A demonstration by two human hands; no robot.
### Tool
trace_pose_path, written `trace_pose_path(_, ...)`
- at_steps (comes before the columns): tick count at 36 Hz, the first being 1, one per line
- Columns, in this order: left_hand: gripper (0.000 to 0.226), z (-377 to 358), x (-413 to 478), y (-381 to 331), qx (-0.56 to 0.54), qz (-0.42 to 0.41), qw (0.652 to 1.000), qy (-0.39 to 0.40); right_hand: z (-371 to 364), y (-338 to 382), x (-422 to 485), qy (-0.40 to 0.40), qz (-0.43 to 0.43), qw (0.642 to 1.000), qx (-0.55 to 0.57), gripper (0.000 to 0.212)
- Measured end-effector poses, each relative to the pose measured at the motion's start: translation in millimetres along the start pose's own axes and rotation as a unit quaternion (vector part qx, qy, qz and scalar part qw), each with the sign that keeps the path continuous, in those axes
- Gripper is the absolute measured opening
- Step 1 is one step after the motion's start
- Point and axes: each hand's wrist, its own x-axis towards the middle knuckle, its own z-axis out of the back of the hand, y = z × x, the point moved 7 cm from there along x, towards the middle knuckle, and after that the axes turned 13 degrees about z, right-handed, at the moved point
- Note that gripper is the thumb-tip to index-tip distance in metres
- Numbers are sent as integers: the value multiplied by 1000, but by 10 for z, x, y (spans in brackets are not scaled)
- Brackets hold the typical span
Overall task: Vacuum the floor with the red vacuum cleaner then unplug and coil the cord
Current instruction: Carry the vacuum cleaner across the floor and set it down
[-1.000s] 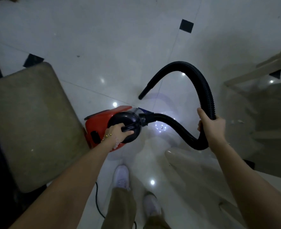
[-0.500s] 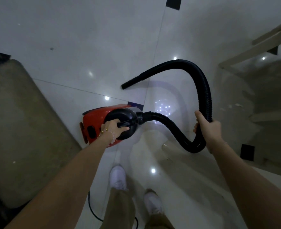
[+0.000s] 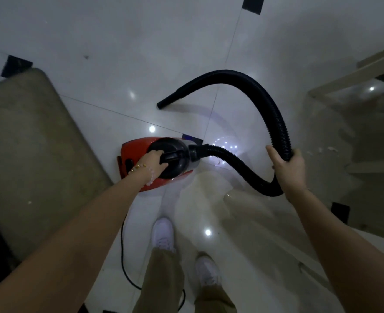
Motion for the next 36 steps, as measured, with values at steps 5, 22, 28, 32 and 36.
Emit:
trace_pose_path(5, 56, 28, -228, 2, 3, -12, 1000, -11, 1, 247, -15, 21, 28, 999, -34, 41)
trace_pose_path(22, 29, 638, -2246, 648, -172, 16, 962, -214, 169, 1292, -1006, 133, 168, 973, -86, 61)
trace_pose_path(28, 28, 455, -3825, 1298, -220, 92, 925, -295, 137, 1527, -2031, 297, 249, 911, -140, 39)
trace_pose_path(32, 25, 12, -4799, 1772, -273, 152, 885, -345, 65, 1486, -2709, 380, 301, 856, -181, 27)
trace_pose_path(36, 25, -789, -5560, 2201, -322, 219, 857, -338, -28, 1250, -3374, 453, 343, 793, -220, 27)
